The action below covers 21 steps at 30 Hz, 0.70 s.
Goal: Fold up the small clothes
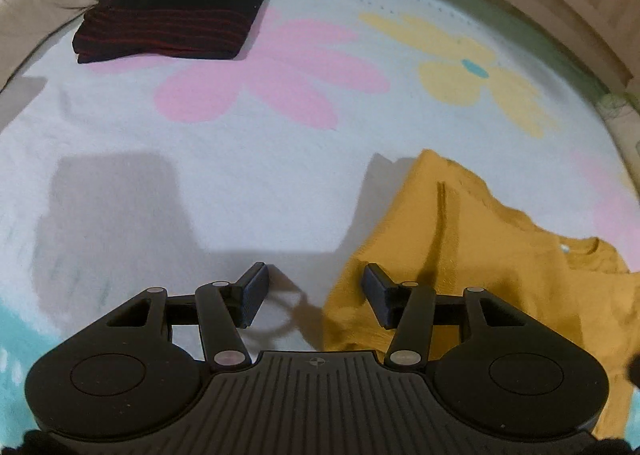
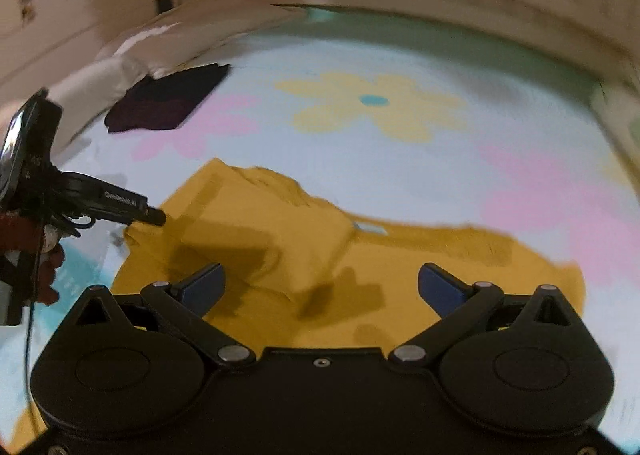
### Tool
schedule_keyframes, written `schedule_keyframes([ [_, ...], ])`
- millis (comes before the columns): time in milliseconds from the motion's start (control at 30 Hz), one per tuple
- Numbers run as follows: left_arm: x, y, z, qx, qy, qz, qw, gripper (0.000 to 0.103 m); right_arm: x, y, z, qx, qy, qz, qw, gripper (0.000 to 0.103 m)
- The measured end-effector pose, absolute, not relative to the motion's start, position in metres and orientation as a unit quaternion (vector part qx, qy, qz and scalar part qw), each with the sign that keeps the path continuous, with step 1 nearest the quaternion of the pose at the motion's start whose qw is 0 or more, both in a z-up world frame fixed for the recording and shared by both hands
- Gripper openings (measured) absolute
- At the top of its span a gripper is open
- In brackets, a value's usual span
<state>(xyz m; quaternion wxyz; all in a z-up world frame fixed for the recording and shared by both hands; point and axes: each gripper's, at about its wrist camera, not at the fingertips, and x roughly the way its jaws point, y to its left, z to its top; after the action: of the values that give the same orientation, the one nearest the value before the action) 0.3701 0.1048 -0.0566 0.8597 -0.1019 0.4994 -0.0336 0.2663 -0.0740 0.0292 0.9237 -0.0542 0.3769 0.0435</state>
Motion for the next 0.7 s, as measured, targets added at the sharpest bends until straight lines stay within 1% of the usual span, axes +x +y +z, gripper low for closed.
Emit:
schedule_keyframes([
  [100, 0.373, 0.111, -0.055, -0.108, 0.5, -0.035, 0.859, 0.051, 0.281, -0.036, 0.021, -0.111, 0.361, 0.044, 0.925, 0.102],
  [133, 0.373, 0.116, -0.055, -0.114, 0.497, -0.025, 0.86, 0.051, 0.286, -0.027, 0.017, -0.12, 0.361, 0.052, 0.923, 0.1],
  [167, 0.374, 0.123, -0.053, -0.121, 0.494, -0.007, 0.861, 0.051, 0.292, -0.018, 0.014, -0.124, 0.366, 0.062, 0.92, 0.094],
  [233, 0.375, 0.136, -0.05, -0.136, 0.485, 0.022, 0.863, 0.051, 0.303, -0.003, 0.006, -0.118, 0.373, 0.079, 0.917, 0.085],
  [533, 0.373, 0.172, -0.051, -0.165, 0.479, 0.068, 0.86, 0.051, 0.327, 0.036, -0.026, -0.109, 0.39, 0.091, 0.91, 0.085],
  [600, 0.375, 0.172, -0.051, -0.167, 0.477, 0.067, 0.86, 0.051, 0.332, 0.04, -0.034, -0.127, 0.405, 0.079, 0.902, 0.081],
  [633, 0.376, 0.173, -0.05, -0.167, 0.475, 0.065, 0.862, 0.051, 0.334, 0.042, -0.037, -0.135, 0.412, 0.074, 0.898, 0.067],
  [667, 0.376, 0.172, -0.048, -0.167, 0.473, 0.062, 0.863, 0.051, 0.336, 0.04, -0.039, -0.135, 0.419, 0.078, 0.894, 0.046],
  [700, 0.376, 0.172, -0.047, -0.167, 0.47, 0.058, 0.865, 0.051, 0.336, 0.034, -0.038, -0.116, 0.424, 0.092, 0.893, 0.032],
])
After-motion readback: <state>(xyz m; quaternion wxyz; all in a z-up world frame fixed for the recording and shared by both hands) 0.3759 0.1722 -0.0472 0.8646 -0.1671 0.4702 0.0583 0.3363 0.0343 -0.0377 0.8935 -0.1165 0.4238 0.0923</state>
